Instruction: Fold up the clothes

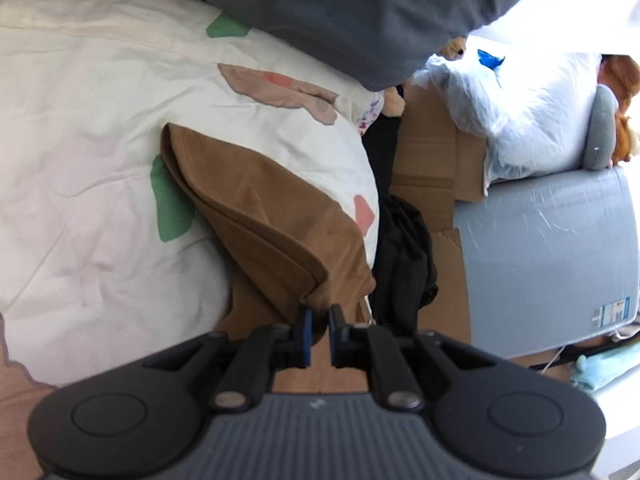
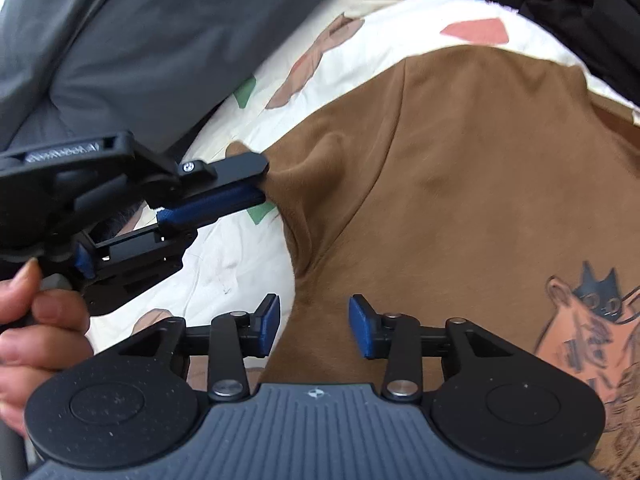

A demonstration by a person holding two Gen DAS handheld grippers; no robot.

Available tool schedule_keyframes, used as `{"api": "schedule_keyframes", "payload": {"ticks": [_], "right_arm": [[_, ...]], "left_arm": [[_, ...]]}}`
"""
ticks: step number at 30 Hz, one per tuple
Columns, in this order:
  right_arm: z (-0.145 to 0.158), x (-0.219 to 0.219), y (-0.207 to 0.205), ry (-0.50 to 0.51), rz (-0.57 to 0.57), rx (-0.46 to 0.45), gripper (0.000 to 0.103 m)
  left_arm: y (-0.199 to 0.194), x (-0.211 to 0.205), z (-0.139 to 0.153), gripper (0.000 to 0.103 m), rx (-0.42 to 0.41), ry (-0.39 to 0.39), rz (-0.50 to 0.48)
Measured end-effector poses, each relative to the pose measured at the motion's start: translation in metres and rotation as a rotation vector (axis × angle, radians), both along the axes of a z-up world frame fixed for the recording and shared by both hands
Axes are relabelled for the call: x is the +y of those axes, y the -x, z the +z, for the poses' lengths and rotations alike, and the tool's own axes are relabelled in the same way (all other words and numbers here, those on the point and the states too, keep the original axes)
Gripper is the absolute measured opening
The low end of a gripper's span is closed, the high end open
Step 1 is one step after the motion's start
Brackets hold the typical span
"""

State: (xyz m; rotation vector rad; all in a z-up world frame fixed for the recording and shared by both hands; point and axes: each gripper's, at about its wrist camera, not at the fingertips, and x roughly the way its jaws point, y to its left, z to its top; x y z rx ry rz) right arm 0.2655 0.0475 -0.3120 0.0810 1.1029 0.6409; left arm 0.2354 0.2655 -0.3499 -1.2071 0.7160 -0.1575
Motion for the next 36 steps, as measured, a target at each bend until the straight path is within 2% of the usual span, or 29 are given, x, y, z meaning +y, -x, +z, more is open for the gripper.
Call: {"api": "schedule_keyframes", "payload": {"ticks": [6,8,10,12,15,19,23,28,32,33,34,36], "right_arm": [[0.015,-0.032,-0.010,0.030,-0.038,-0.039,0.043],[0.014,-0.047,-0.013,0.045,-0.072,-0.040,0.043],[0.013,-0.055,-0.014,0.058,-0.083,-0.039,0.043],[0.012,-0.064,-0.016,0.073,-0.097,-0.037,0.043],[0.011,-0.075,-0.019,0.073,-0.121,-0.035,0.043],[0.007,-0.082,-0.021,0.076,-0.144,-0.027,0.043],[0.006,-0.084,-0.019,0.080,-0.146,-0.021,0.043],[0.005,-0.083,-0.018,0.082,-0.140,-0.020,0.043],[0.006,-0.080,-0.016,0.086,-0.139,-0.017,0.043],[0.007,-0.079,-0.015,0.087,-0.139,-0.015,0.043],[0.007,-0.078,-0.015,0.088,-0.139,-0.014,0.043],[0.011,-0.075,-0.014,0.085,-0.139,-0.011,0.043]], "left_arm": [[-0.005,-0.017,0.008,0.009,-0.027,-0.081,-0.064],[-0.007,-0.028,0.012,0.009,-0.050,-0.153,-0.120],[-0.008,-0.034,0.010,0.009,-0.044,-0.170,-0.139],[-0.009,-0.042,0.011,0.009,-0.044,-0.224,-0.175],[-0.011,-0.059,0.013,0.009,-0.056,-0.341,-0.263],[-0.011,-0.092,0.013,0.009,-0.073,-0.571,-0.416],[-0.007,-0.115,0.011,0.009,-0.088,-0.759,-0.522],[0.000,-0.132,0.014,0.009,-0.142,-0.920,-0.612],[0.004,-0.140,0.011,0.010,-0.132,-0.968,-0.669],[0.006,-0.140,0.012,0.009,-0.134,-0.951,-0.665],[0.009,-0.136,0.014,0.011,-0.138,-0.897,-0.650],[0.011,-0.134,0.018,0.012,-0.131,-0.860,-0.630]]}}
